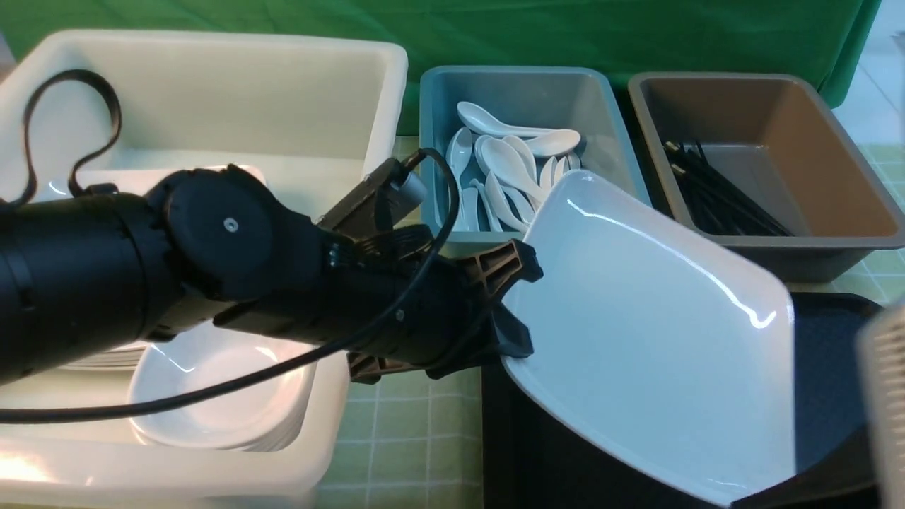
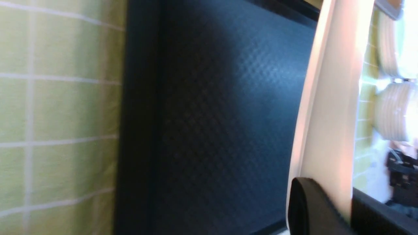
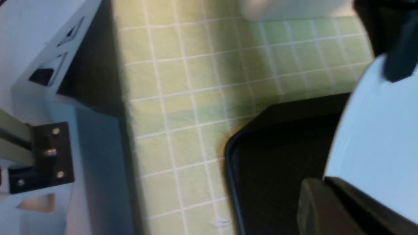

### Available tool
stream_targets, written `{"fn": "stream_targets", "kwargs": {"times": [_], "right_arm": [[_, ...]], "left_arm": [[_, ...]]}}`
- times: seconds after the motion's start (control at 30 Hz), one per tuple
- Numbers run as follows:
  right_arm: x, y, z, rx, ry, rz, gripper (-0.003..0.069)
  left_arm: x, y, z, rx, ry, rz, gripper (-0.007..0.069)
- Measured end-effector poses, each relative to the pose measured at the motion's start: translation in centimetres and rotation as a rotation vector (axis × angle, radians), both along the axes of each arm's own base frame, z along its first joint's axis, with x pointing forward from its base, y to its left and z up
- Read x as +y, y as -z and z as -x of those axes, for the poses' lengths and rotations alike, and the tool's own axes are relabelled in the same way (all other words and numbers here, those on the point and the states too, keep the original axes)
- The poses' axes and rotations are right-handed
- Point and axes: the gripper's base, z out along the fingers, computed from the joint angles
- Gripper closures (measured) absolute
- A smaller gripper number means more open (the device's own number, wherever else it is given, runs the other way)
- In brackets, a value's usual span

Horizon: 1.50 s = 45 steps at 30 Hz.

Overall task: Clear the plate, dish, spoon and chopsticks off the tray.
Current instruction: Use the left arm to put the plate into the large storage box on the left

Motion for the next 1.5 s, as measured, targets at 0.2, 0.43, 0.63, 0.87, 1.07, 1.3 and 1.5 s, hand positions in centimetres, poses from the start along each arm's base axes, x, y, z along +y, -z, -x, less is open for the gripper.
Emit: {"fn": "stream_targets", "kwargs": {"times": [0.2, 0.43, 0.63, 0.87, 1.07, 1.3, 1.5], "right_arm": [[-2.8, -1.5, 1.1, -0.048, 0.042, -0.1, 0.0649], [-3.7, -1.9, 1.5, -0.054, 0.063, -0.133, 0.0648], [-3.7, -1.7, 1.4, -0.048, 0.078, -0.13, 0.0645], [-3.7, -1.7, 1.3, -0.036, 0.098, -0.137, 0.064], [-3.7, -1.7, 1.3, -0.032, 0.106, -0.142, 0.0631], [-3.7, -1.7, 1.3, -0.033, 0.107, -0.142, 0.0624], [-3.7, -1.7, 1.3, -0.033, 0.107, -0.142, 0.0619]], "left_arm": [[3.2, -2.6, -1.1, -0.058, -0.088, 0.092, 0.0615], [11.3, -8.1, -1.8, -0.211, -0.244, 0.128, 0.0615], [20.0, -10.9, -1.7, -0.262, -0.426, 0.049, 0.0615], [29.9, -9.3, -0.2, -0.202, -0.625, -0.107, 0.0615], [33.7, -7.1, 0.1, -0.112, -0.681, -0.167, 0.0615], [35.5, -4.3, -1.6, -0.047, -0.666, -0.182, 0.0615], [36.7, -2.7, -2.6, -0.059, -0.675, -0.23, 0.0615]]}}
